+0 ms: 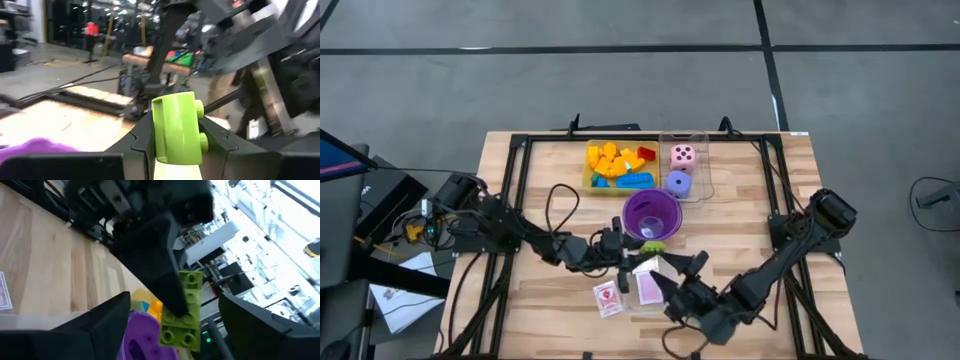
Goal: Pick & Place Toys
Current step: Put the light green game piece into the yellow bin
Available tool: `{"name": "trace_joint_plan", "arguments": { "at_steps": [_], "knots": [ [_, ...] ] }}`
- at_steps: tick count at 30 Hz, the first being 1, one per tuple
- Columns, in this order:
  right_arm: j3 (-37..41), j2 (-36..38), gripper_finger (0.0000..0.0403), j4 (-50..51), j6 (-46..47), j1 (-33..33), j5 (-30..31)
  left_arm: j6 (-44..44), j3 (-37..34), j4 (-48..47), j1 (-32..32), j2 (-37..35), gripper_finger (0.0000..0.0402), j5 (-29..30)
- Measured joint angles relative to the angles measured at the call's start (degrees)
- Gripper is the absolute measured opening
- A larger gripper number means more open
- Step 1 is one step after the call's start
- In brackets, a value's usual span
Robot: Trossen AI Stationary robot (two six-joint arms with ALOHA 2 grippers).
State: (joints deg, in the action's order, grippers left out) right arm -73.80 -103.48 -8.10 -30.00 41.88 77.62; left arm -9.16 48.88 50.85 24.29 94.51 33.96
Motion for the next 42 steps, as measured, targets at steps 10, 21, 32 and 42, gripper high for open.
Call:
{"name": "trace_joint_plan", "arguments": {
  "at_steps": [10, 21, 32, 42],
  "knots": [
    [0.00, 0.81, 0.0301, -12.38, -15.23, 6.81, 12.25, 0.21, 0.02, -19.15, 1.85, -9.80, 0.0091, 3.07],
    [0.00, 7.68, 0.0302, -14.89, -7.35, 19.33, 6.61, 3.18, 0.00, -33.13, 8.80, -18.45, 0.0091, 15.74],
    [0.00, 8.26, 0.0302, -1.56, 16.95, 20.77, -17.90, 6.45, 0.00, -43.31, 7.17, -23.26, 0.0091, 29.98],
    [0.00, 8.26, 0.0302, 11.23, 43.96, 16.38, -26.70, 9.18, -1.70, -56.23, -7.11, -27.84, 0.0091, 27.50]
  ]
}}
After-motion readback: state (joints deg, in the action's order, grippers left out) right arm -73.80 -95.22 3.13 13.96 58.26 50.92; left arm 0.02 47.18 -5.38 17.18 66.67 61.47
